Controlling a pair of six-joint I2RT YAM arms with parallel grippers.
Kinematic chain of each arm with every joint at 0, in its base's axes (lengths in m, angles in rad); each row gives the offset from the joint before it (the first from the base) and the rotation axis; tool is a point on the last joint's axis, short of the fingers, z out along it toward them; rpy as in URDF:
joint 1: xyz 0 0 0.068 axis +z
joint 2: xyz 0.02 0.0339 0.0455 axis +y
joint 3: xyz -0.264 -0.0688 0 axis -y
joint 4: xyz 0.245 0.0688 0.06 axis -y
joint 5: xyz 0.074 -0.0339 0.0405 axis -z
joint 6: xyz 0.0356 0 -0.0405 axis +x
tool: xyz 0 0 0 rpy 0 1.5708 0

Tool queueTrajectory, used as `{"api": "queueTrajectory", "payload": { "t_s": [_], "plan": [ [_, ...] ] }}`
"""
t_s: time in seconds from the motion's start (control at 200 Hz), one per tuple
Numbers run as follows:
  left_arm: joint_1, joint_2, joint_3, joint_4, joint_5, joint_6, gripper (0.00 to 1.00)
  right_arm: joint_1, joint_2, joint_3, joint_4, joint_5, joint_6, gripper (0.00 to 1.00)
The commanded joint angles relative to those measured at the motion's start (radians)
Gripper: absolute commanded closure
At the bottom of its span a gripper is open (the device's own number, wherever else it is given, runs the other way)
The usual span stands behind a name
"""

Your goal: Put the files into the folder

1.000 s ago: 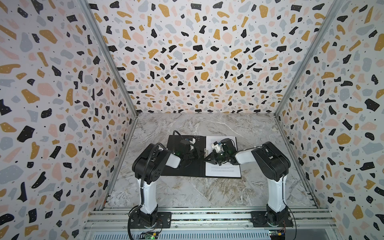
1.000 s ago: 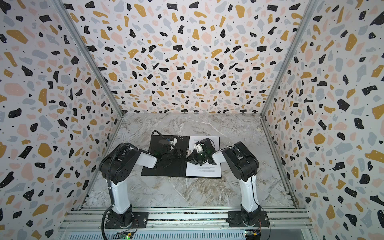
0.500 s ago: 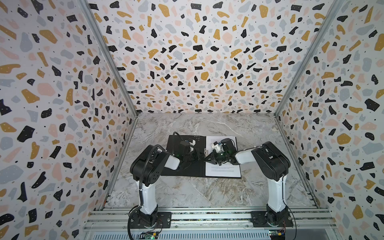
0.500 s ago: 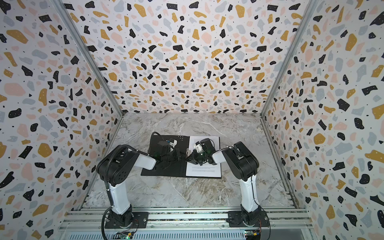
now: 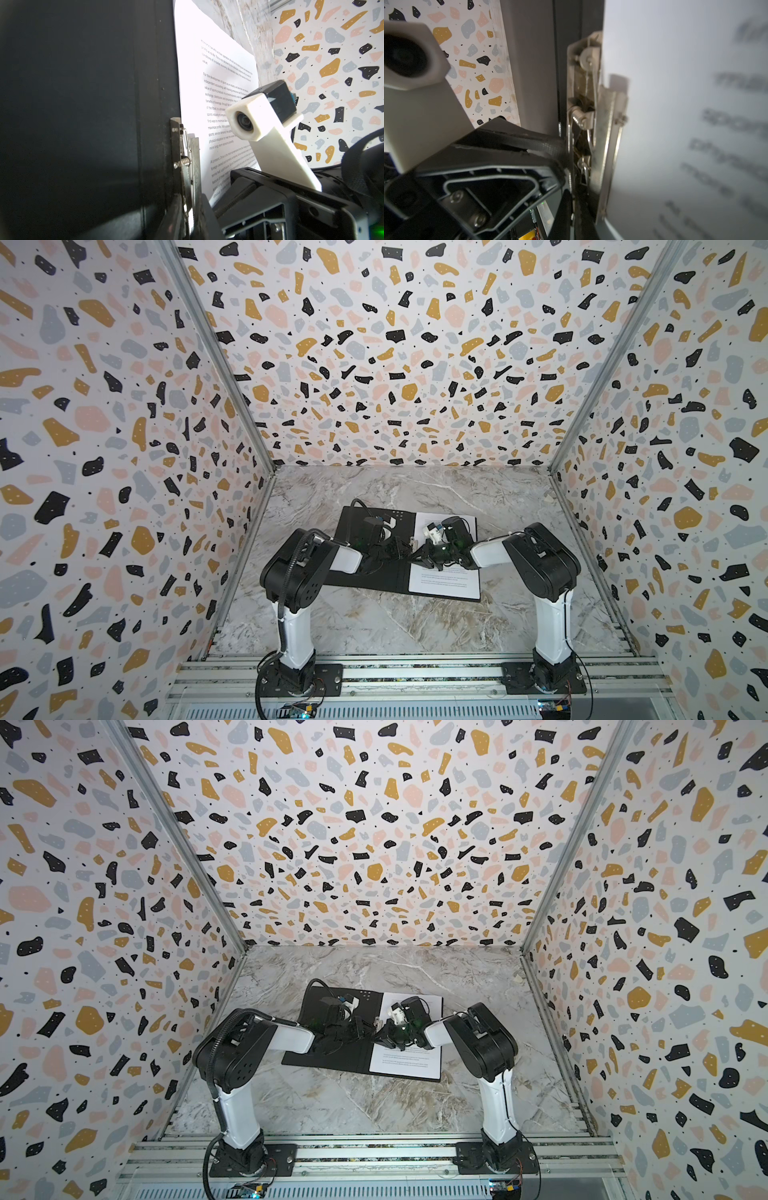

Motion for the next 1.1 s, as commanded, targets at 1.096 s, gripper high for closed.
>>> {"api": "queueTrajectory", "payload": {
  "t_s": [1.096],
  "plan": [
    [-0.083,0.131,0.132,-0.398,-0.290,0.242,0.89,-0.006,0.104,-0.034,-0.239,0.171,-0.031,0.92]
  ]
}}
